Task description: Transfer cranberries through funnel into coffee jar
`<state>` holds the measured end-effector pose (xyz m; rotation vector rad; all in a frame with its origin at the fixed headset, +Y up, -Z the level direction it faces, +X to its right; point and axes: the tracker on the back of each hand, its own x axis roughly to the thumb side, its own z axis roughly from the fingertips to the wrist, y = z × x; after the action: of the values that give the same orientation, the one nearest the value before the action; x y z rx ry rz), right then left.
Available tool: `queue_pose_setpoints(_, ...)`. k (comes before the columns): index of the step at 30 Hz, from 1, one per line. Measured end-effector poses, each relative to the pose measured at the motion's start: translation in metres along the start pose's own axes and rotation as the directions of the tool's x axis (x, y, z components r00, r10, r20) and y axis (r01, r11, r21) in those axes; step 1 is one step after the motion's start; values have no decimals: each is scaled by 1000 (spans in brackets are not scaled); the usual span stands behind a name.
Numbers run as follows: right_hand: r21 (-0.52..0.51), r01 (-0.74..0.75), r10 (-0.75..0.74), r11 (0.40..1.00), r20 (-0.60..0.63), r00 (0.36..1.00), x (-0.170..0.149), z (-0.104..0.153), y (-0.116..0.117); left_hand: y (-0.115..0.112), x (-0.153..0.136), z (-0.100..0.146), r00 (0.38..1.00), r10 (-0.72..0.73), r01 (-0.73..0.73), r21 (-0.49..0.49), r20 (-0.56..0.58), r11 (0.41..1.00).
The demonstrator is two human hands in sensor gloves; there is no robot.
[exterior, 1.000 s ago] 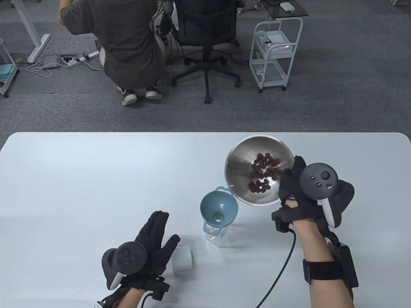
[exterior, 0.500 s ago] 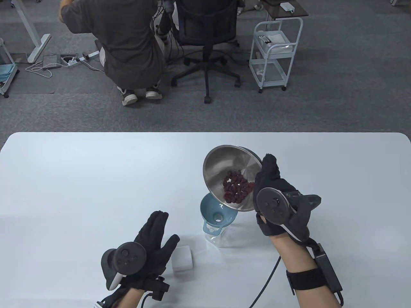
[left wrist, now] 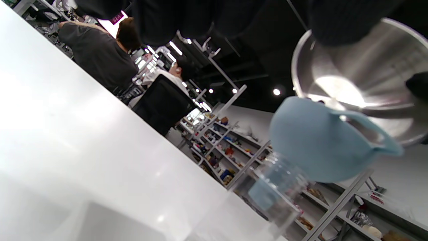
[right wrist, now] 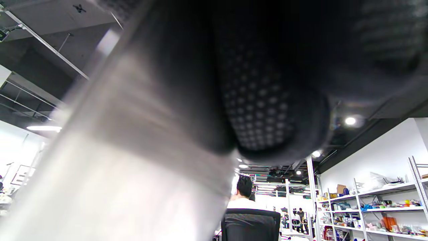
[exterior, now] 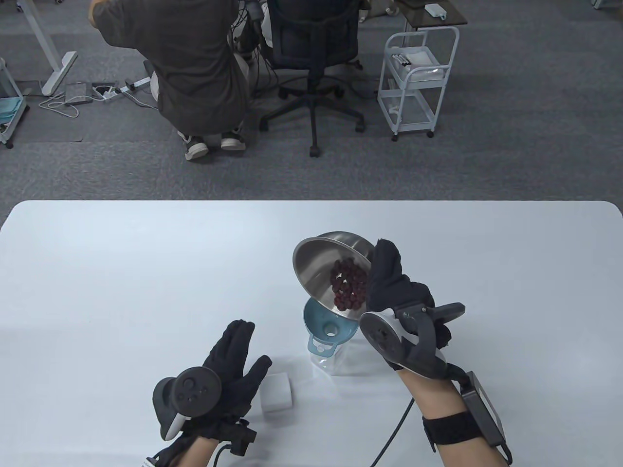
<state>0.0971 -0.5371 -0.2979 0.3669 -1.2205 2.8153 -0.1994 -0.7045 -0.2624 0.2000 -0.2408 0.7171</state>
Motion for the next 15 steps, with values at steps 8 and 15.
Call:
queue_pose_setpoints(8,-16,-31,31,999,39,999,6,2,0,0,0,0,1000,-4,4,-3,-1,1000)
queue_pose_setpoints(15,-9,-39,39,999,35,999,6,1,2,0,0,0,1000,-5,5,-5,-2,1000)
